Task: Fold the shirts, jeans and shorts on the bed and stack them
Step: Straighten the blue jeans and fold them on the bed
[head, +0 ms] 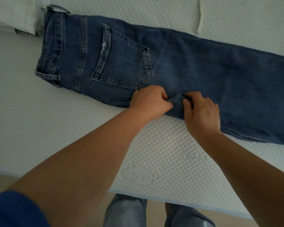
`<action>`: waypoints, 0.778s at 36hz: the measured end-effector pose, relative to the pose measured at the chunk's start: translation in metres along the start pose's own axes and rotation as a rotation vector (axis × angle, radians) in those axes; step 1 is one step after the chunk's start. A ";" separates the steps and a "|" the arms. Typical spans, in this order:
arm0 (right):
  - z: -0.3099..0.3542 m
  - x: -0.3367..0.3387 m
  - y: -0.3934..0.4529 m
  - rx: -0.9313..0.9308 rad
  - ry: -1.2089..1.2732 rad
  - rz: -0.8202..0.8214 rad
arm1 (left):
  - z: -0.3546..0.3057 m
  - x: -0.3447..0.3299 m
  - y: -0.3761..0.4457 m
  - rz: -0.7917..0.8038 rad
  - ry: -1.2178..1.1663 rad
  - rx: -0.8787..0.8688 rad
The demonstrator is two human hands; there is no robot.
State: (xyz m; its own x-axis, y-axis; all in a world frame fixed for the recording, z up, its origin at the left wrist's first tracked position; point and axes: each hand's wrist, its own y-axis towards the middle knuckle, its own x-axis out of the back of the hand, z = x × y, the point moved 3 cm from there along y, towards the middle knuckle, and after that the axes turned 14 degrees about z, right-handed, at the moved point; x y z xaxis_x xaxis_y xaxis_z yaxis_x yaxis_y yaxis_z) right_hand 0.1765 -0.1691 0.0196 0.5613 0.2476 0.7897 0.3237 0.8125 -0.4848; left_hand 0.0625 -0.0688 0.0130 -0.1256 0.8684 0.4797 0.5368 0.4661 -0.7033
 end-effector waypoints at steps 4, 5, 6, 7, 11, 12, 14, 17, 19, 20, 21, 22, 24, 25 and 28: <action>0.000 -0.005 0.012 -0.011 -0.058 -0.045 | 0.008 0.001 -0.019 -0.169 -0.075 0.014; 0.001 -0.005 0.015 -0.010 -0.061 -0.056 | 0.012 0.003 -0.027 -0.252 -0.094 -0.015; 0.002 -0.003 0.017 -0.010 -0.060 -0.068 | 0.017 0.005 -0.036 -0.348 -0.107 -0.055; 0.003 -0.002 0.019 -0.012 -0.060 -0.080 | 0.024 0.007 -0.045 -0.440 -0.103 -0.090; 0.005 0.003 0.025 -0.008 -0.140 -0.094 | 0.058 0.012 -0.075 -0.641 -0.121 -0.008; 0.006 0.003 0.026 -0.002 -0.174 -0.088 | 0.066 0.013 -0.079 -0.648 -0.174 0.057; 0.009 0.003 0.025 0.024 -0.213 -0.090 | 0.082 0.019 -0.083 -0.657 -0.371 0.229; 0.020 0.005 0.024 0.113 -0.199 -0.101 | 0.106 0.036 -0.079 -0.697 -0.949 0.416; 0.026 0.005 0.023 0.146 -0.151 -0.074 | 0.114 0.048 -0.073 -0.693 -1.394 0.366; 0.027 0.004 0.023 0.127 -0.125 -0.052 | 0.115 0.054 -0.069 -0.689 -1.557 0.310; 0.026 0.004 0.023 0.093 -0.102 -0.028 | 0.115 0.059 -0.067 -0.679 -1.668 0.260; 0.026 0.004 0.024 0.060 -0.082 -0.006 | 0.116 0.063 -0.064 -0.658 -1.748 0.221; 0.025 0.004 0.024 0.020 -0.050 0.038 | 0.116 0.066 -0.061 -0.602 -1.842 0.167; 0.025 0.004 0.024 0.007 -0.034 0.061 | 0.114 0.067 -0.059 -0.568 -1.853 0.148; 0.028 0.006 0.020 0.012 -0.005 0.086 | 0.107 0.067 -0.058 -0.508 -1.813 0.098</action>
State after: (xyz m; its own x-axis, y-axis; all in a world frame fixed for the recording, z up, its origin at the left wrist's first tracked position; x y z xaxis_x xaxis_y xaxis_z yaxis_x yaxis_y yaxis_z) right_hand 0.1654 -0.1367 0.0248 0.5826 0.3198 0.7472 0.2650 0.7943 -0.5467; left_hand -0.0662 -0.0194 0.0304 -0.8818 -0.2638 -0.3909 0.1360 0.6514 -0.7464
